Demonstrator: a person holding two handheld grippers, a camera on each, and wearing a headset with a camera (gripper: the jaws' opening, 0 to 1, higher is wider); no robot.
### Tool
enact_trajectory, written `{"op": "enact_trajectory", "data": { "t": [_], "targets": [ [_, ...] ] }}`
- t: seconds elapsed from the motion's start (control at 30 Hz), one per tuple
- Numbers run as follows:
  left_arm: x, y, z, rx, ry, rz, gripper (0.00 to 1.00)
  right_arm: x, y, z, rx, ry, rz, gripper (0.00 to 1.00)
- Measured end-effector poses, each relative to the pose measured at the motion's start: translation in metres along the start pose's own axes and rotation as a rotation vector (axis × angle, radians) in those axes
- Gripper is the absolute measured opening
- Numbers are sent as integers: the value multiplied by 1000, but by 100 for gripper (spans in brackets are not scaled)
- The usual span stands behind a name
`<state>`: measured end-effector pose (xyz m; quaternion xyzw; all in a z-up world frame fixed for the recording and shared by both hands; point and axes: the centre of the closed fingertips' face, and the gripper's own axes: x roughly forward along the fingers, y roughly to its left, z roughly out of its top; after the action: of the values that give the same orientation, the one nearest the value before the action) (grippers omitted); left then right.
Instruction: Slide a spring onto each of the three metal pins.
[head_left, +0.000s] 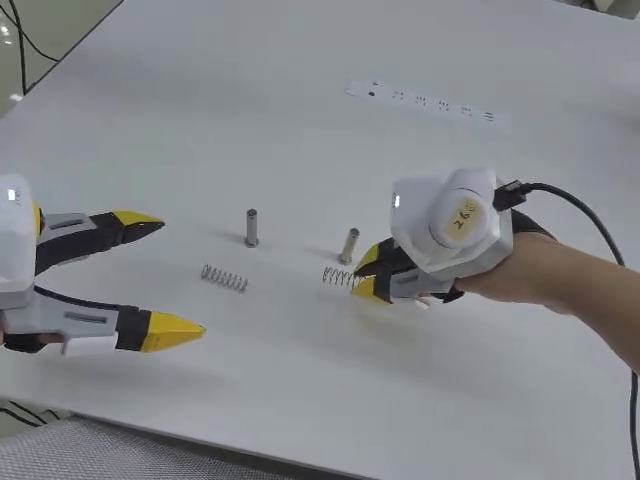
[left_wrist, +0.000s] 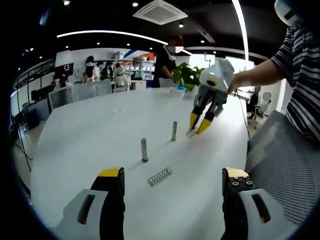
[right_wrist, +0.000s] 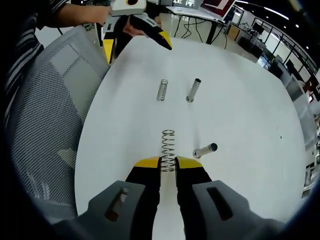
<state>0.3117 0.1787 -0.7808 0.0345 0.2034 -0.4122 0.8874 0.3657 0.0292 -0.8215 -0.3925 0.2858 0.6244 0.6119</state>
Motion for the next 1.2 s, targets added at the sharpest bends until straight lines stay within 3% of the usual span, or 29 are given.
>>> {"op": "enact_trajectory", "data": {
  "t": [0.17,0.33,0.4,0.57,0.73,0.93,1.03,1.2],
  "targets": [
    [2,-8,8,23,-8,-25,76,-8,4,-5,11,2,-11,13],
    [16,-40,17,10,-27,-186,67,-12,9,-5,22,-4,-10,13],
    [23,-45,16,30,-5,-206,66,-14,11,-4,20,-4,-11,13],
    [36,-47,14,63,33,-239,57,-17,17,0,-3,4,-9,13],
    [45,-42,21,61,23,-261,54,-18,18,3,2,-2,-17,13],
    [60,-44,21,89,45,-302,52,-17,25,7,-3,-3,-14,13],
    [70,-50,26,99,37,-330,56,-16,29,10,-9,-4,-12,13],
    [82,-59,34,96,18,-360,50,-18,30,17,1,-27,-17,13]
  ]
}}
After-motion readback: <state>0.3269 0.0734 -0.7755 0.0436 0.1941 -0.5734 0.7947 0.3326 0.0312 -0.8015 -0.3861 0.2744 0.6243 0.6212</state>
